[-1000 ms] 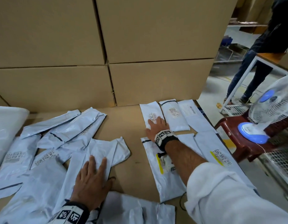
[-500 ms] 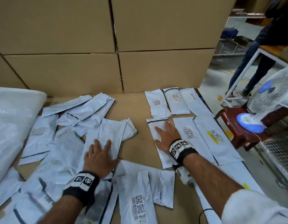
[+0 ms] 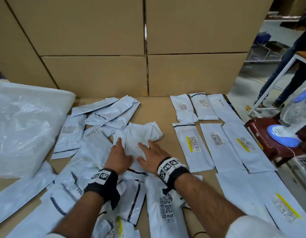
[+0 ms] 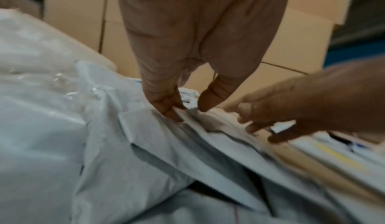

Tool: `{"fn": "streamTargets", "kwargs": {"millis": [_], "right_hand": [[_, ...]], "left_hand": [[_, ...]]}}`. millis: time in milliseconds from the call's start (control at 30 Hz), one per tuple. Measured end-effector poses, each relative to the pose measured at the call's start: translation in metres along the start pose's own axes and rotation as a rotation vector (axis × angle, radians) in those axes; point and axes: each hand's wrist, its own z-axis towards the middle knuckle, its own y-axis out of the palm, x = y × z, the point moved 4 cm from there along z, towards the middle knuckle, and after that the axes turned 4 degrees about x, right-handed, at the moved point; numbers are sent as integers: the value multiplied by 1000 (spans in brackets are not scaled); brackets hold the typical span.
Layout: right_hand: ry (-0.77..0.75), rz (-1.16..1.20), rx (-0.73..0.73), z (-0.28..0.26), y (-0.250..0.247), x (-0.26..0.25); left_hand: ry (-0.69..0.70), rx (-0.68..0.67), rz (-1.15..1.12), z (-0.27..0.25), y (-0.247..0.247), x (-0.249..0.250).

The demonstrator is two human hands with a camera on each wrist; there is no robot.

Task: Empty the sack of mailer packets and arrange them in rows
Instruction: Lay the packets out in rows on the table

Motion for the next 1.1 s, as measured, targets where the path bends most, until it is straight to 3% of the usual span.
{"fn": "streamTargets", "kwargs": {"millis": [167,300,400,467,567,633,700,867,1100], "right_hand": [[67,124,22,13,6,-18],[138,291,-42,21,3,-21],[178,415,29,23,-4,-11],[234,606,88,23,-9,3],[264,717,129,23,-9,33],[294,553,183,17,-7,52],[278,288,245,4,-13,48],[199,84,34,-5,6,11],[232,-31,121,18,25,-8]], "left_hand": [[-136,-92,-535,-8,-20,-12],[-118,-152,-617,-14,-25,-16],[-60,-181,-624,-15,-29,-13],[0,-151,-535,-14,-35,-11],[178,-79,-41,-13,-39,-9],[232,-80,242,-14,-33,-10],[237,-112,371,-15,-21,-15],[220,-114,451,-16,-1,-33],[241,-74,376,-14,-2,-44]]}}
